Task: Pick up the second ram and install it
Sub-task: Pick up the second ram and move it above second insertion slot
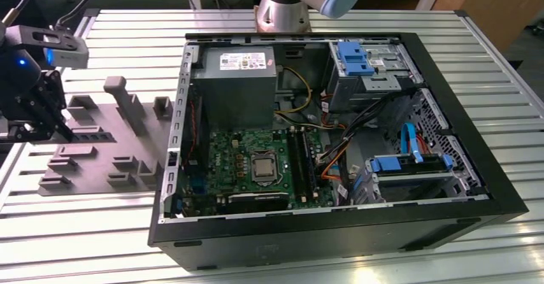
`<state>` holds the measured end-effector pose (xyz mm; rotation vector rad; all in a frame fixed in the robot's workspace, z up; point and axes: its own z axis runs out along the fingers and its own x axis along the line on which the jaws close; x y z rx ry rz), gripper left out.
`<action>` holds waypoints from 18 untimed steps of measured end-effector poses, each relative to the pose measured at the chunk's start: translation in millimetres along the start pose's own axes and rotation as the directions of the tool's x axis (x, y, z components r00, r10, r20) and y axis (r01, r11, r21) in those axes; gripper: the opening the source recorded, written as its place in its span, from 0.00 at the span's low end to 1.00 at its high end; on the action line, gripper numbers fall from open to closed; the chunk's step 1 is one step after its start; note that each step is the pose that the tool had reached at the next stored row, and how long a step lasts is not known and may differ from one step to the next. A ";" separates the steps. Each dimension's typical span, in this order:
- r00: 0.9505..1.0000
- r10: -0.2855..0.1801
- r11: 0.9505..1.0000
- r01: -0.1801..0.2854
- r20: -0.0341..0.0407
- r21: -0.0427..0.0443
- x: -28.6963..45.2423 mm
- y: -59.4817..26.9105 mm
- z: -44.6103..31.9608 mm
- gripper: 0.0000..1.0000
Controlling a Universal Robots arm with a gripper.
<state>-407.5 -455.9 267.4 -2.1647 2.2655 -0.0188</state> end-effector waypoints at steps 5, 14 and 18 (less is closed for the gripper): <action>1.000 0.000 1.000 0.000 0.000 0.000 0.0 -0.1 -3.9 0.14; 1.000 0.000 1.000 0.000 0.000 0.000 0.0 -0.2 -13.9 0.14; 1.000 0.000 1.000 0.000 0.000 0.000 0.0 -0.3 -19.3 0.14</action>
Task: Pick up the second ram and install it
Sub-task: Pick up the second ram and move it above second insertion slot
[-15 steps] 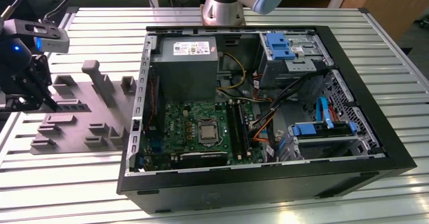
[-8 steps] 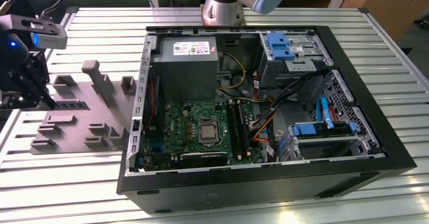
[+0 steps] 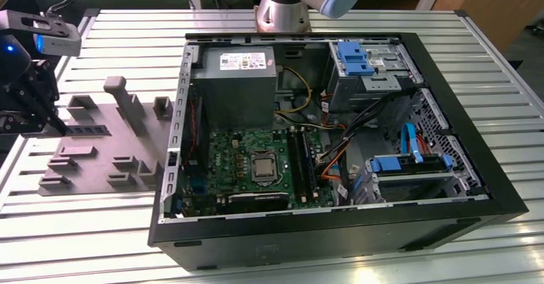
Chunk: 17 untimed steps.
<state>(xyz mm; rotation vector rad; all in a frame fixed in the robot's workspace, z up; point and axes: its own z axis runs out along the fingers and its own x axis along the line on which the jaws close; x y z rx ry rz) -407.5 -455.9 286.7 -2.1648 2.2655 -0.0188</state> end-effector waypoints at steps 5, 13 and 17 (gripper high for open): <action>1.000 0.000 1.000 0.000 0.000 0.000 0.0 -0.1 -9.9 0.14; 1.000 0.000 1.000 0.000 0.000 0.000 0.1 -0.5 -33.6 0.14; 1.000 0.000 1.000 0.000 0.000 0.000 0.1 -0.8 -51.5 0.14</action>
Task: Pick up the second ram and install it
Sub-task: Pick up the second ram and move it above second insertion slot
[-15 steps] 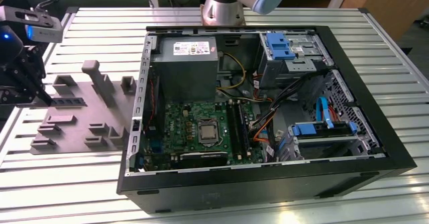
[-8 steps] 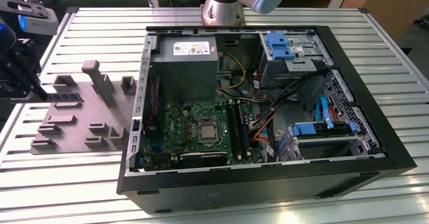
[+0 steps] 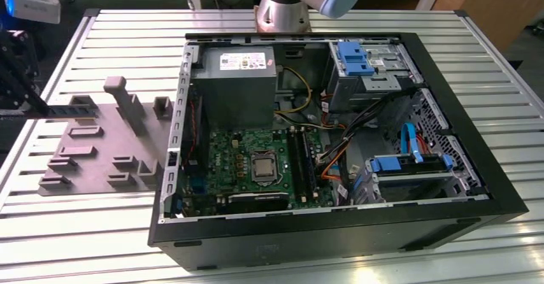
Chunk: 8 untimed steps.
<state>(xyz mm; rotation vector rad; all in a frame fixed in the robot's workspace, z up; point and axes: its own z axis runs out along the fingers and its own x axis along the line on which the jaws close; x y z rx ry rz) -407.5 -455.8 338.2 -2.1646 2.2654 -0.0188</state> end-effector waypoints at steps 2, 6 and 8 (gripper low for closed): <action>1.000 0.000 1.000 0.000 0.000 0.000 0.1 -0.1 -9.0 0.14; 1.000 0.000 1.000 0.000 0.000 0.000 0.1 -0.4 -26.6 0.14; 1.000 0.000 1.000 0.000 0.000 0.000 0.1 -0.5 -34.2 0.14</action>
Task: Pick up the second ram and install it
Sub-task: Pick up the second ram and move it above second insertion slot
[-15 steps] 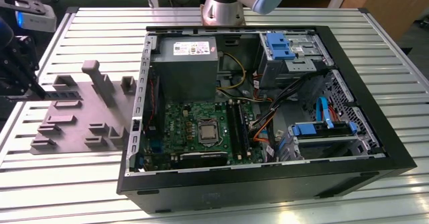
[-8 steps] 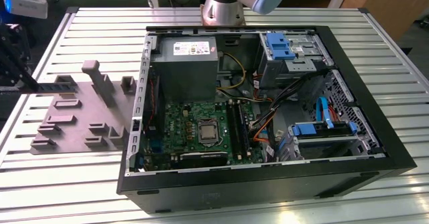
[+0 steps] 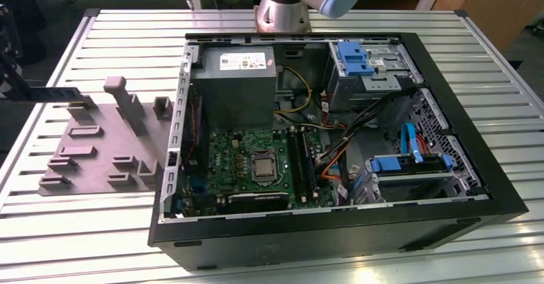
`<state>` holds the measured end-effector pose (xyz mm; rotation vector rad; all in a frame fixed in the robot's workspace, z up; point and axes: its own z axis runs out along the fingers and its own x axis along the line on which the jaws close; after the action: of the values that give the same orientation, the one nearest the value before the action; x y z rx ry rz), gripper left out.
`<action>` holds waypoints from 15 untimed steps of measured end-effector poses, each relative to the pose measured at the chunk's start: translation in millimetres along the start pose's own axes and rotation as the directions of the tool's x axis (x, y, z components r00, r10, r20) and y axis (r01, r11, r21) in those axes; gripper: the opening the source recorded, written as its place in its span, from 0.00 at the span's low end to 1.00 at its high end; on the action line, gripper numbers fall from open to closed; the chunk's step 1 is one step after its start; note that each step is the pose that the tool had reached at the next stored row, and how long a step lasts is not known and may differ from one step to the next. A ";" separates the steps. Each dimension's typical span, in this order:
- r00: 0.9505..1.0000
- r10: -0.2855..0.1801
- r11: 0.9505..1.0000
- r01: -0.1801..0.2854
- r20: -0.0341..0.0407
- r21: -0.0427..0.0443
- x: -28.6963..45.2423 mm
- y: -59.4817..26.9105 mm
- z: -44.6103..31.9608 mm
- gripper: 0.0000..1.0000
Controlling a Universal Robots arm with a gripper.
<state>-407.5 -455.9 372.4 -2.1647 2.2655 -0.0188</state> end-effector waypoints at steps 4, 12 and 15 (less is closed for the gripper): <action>1.000 0.000 1.000 0.000 0.000 0.000 0.0 -0.2 -13.7 0.14; 1.000 0.000 1.000 0.000 0.000 0.000 0.1 -0.5 -34.5 0.14; 1.000 0.000 1.000 0.000 0.000 0.000 0.1 -0.5 -34.7 0.14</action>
<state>-407.6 -455.9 407.1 -2.1646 2.2654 -0.0189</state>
